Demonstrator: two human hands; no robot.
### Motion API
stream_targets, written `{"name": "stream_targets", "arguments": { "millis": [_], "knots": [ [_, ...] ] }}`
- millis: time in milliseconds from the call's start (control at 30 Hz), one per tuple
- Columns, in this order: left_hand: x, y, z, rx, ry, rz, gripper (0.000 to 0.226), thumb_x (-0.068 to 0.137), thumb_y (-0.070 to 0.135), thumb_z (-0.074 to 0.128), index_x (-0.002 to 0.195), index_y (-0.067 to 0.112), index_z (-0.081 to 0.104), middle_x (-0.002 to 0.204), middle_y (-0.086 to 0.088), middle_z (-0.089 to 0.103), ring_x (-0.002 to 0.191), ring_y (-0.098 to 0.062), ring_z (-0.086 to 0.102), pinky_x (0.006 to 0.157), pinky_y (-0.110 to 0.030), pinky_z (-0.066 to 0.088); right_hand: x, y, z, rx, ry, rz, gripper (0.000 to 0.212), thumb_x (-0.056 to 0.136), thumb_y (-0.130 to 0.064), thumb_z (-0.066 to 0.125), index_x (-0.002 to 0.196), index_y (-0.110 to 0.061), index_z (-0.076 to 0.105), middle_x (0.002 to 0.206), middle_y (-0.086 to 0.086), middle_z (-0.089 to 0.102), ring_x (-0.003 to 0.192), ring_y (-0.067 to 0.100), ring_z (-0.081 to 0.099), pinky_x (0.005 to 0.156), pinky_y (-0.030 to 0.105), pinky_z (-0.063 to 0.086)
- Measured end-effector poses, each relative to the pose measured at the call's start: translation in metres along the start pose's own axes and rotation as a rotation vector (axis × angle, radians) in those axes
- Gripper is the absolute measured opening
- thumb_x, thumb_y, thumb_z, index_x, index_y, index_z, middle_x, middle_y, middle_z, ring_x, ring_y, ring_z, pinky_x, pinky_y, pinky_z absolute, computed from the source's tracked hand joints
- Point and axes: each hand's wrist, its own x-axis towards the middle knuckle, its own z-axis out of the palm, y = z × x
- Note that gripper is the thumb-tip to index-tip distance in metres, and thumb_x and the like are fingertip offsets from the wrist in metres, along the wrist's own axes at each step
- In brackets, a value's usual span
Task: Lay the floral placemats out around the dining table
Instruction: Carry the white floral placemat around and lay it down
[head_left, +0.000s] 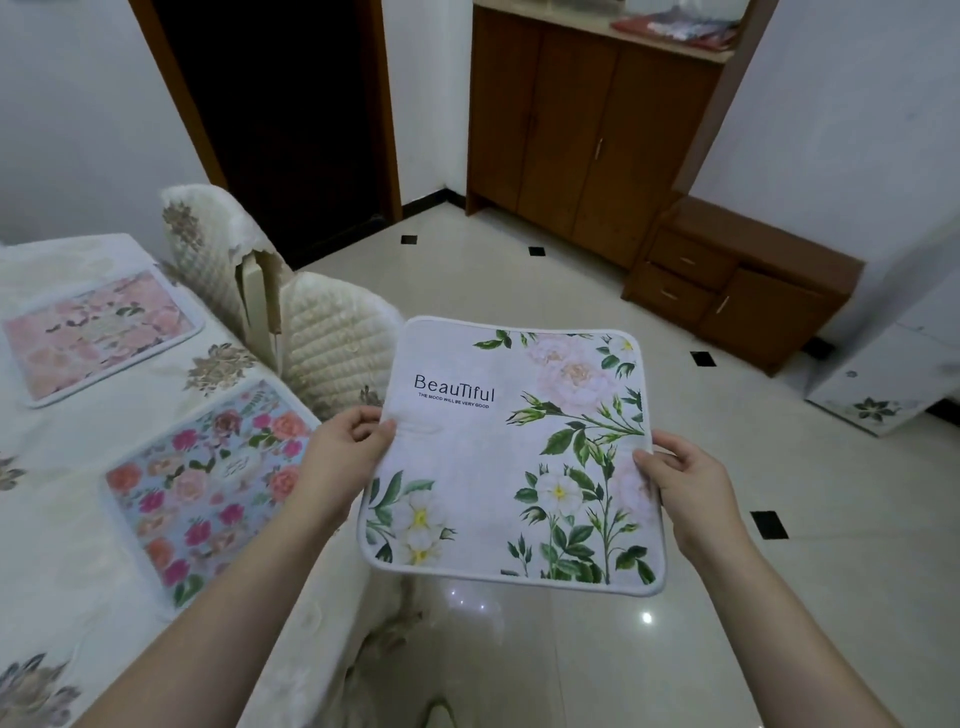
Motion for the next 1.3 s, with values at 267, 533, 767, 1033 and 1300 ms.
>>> {"name": "stream_targets", "arguments": {
  "millis": [267,533,767,1033,1300],
  "knots": [
    [0.073,0.019,0.021,0.034,-0.064,-0.021,0.006,0.092,0.019,0.067,0.096,0.014,0.068,0.075,-0.003,0.074,0.063,-0.022,0.067,0.046,-0.03,0.048,0.059,-0.016,0.01,0.06,0.025,0.038,0.02,0.091,0.0,0.061,0.101,-0.015,0.069,0.086,0.006,0.077,0.079,0.022,0.073,0.078,0.038,0.058],
    [0.146,0.039,0.085,-0.063,-0.104,-0.066,0.012,0.094,0.011,0.063,0.103,0.003,0.064,0.086,-0.017,0.072,0.071,-0.023,0.068,0.064,-0.034,0.056,0.157,-0.027,-0.001,0.102,0.02,0.065,0.02,0.092,0.001,0.06,0.104,-0.012,0.068,0.09,0.011,0.076,0.078,0.025,0.072,0.072,0.035,0.059],
    [0.209,0.061,0.149,-0.078,-0.019,-0.096,0.011,0.093,0.012,0.065,0.101,0.004,0.065,0.086,-0.019,0.07,0.069,-0.026,0.064,0.063,-0.035,0.051,0.265,-0.048,-0.017,0.133,-0.039,0.112,0.027,0.091,0.001,0.06,0.118,-0.005,0.065,0.095,0.015,0.075,0.092,0.036,0.072,0.086,0.05,0.056],
    [0.256,0.078,0.17,-0.099,0.075,-0.104,0.003,0.093,0.011,0.065,0.09,0.009,0.066,0.077,-0.015,0.066,0.06,-0.023,0.06,0.049,-0.026,0.05,0.352,-0.074,0.001,0.11,-0.146,0.123,0.025,0.091,0.001,0.061,0.114,-0.007,0.066,0.095,0.015,0.076,0.09,0.035,0.072,0.087,0.055,0.055],
    [0.327,0.076,0.155,-0.16,0.164,-0.106,0.008,0.093,0.01,0.065,0.099,0.004,0.065,0.08,-0.014,0.072,0.065,-0.023,0.066,0.062,-0.033,0.055,0.424,-0.096,0.066,0.051,-0.23,0.109,0.024,0.09,0.001,0.061,0.11,-0.011,0.068,0.093,0.014,0.076,0.089,0.034,0.073,0.087,0.055,0.055]
  ]
}}
